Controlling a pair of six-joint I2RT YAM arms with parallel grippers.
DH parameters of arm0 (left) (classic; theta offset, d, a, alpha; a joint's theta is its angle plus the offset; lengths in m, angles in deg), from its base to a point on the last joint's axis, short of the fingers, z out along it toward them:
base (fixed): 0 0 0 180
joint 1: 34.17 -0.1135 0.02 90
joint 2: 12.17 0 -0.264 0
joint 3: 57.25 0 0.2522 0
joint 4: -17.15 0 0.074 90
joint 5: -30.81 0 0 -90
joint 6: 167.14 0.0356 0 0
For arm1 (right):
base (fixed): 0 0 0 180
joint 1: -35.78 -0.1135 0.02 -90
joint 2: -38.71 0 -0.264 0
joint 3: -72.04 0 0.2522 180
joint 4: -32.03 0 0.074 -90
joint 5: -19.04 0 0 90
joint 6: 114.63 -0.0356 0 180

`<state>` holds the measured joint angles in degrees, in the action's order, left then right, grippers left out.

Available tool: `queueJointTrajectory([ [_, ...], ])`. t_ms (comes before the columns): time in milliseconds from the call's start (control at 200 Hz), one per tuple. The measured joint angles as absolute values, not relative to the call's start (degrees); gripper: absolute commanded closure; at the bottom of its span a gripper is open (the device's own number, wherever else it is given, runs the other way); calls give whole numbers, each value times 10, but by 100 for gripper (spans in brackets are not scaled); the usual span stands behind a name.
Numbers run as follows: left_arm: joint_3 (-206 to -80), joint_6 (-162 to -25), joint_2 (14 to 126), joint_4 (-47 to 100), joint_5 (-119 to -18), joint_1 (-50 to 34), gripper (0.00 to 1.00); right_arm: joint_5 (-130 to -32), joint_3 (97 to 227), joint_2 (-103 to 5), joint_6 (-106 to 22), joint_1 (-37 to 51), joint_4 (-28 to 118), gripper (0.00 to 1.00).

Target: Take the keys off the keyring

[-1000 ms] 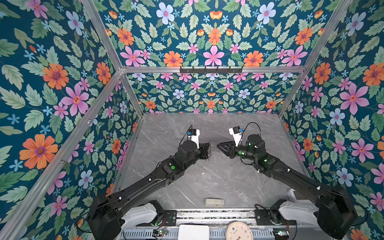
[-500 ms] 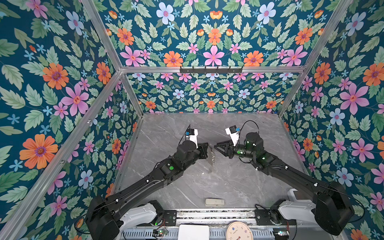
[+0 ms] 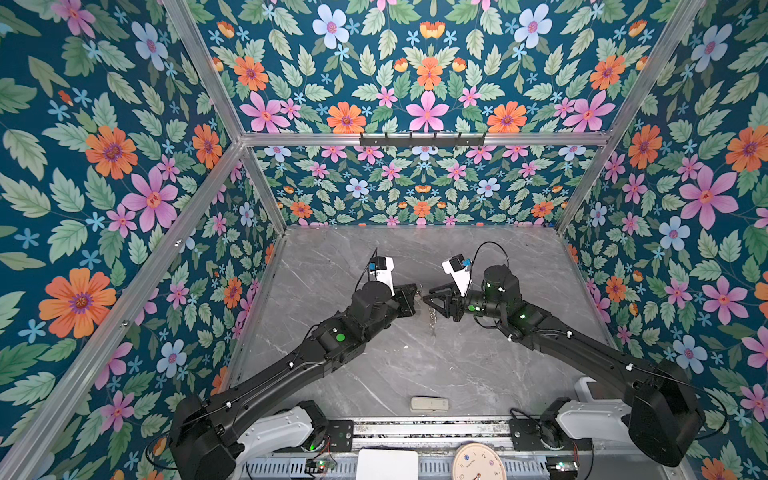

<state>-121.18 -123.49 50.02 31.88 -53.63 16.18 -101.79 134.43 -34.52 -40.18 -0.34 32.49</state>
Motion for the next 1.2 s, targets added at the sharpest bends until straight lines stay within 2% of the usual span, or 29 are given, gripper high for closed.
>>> queueJointTrajectory([
  [540,-1209,-1233,496,318,-572,162,100,-1068,1362,-350,-396,-3,326,58],
  [710,-1198,-1218,478,316,-588,162,100,-1094,1367,-351,-413,9,312,63],
  [1200,-1179,-1185,459,275,-627,163,100,-1160,1365,-358,-455,21,285,71],
])
